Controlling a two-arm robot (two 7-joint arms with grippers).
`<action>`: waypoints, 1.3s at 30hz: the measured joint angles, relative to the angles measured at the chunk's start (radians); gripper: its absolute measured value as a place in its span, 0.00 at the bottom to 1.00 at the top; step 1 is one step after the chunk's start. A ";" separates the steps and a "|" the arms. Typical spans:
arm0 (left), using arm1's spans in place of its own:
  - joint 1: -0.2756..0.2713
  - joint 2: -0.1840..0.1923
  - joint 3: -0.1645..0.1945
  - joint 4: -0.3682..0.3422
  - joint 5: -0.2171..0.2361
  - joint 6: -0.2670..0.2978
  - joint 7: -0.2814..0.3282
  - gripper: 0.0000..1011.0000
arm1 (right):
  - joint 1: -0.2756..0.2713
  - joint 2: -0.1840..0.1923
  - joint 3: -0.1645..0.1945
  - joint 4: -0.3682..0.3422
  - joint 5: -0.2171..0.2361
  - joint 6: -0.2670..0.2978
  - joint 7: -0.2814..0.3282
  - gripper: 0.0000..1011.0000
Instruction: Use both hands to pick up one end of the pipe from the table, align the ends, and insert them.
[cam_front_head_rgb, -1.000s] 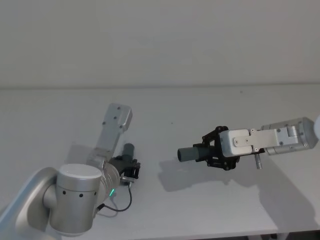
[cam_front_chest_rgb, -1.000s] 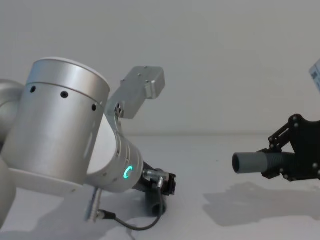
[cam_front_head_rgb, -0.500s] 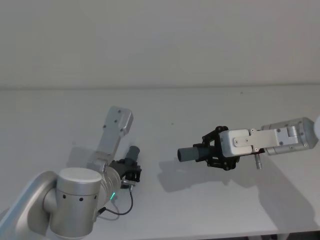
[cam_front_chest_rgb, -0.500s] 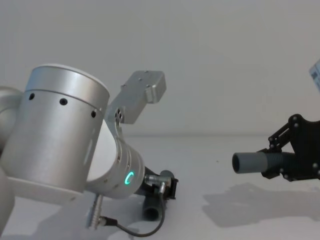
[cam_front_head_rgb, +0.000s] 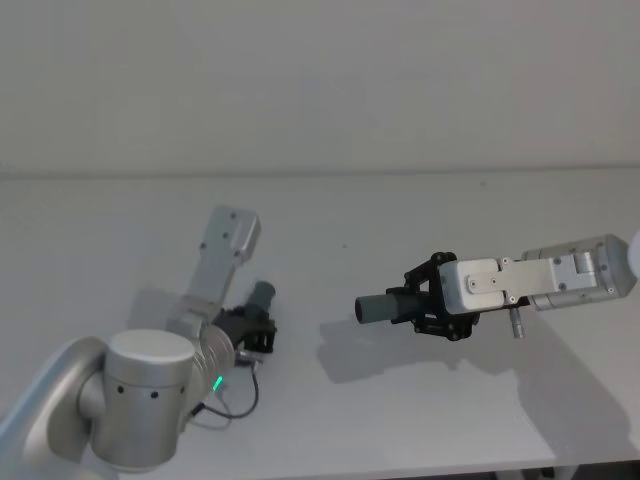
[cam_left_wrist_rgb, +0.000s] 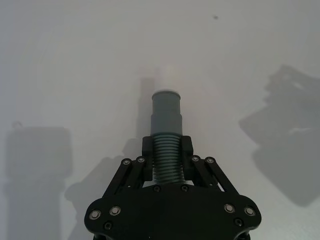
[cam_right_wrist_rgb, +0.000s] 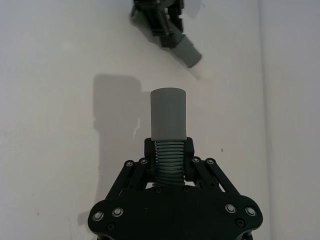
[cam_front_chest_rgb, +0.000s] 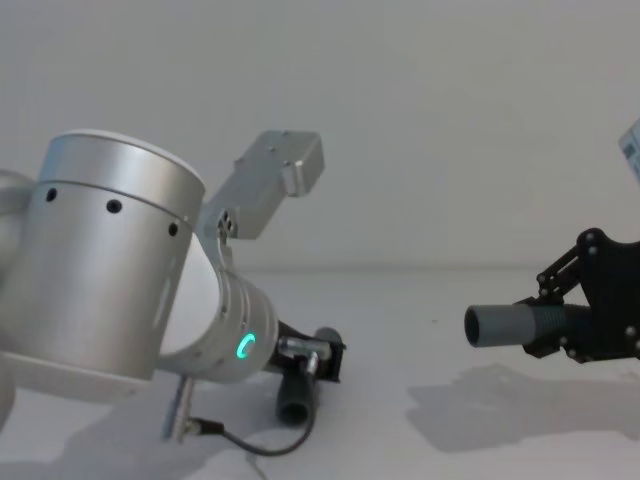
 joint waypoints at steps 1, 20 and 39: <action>-0.007 0.005 -0.001 0.005 0.003 -0.010 -0.004 0.29 | 0.000 0.000 0.000 0.000 0.000 0.000 0.000 0.27; -0.120 0.095 -0.006 0.053 0.028 -0.174 -0.156 0.29 | 0.000 0.000 0.000 0.000 0.000 0.000 0.000 0.27; -0.230 0.225 -0.016 0.080 -0.051 -0.264 -0.471 0.29 | 0.000 0.000 0.000 0.000 0.000 0.000 0.000 0.27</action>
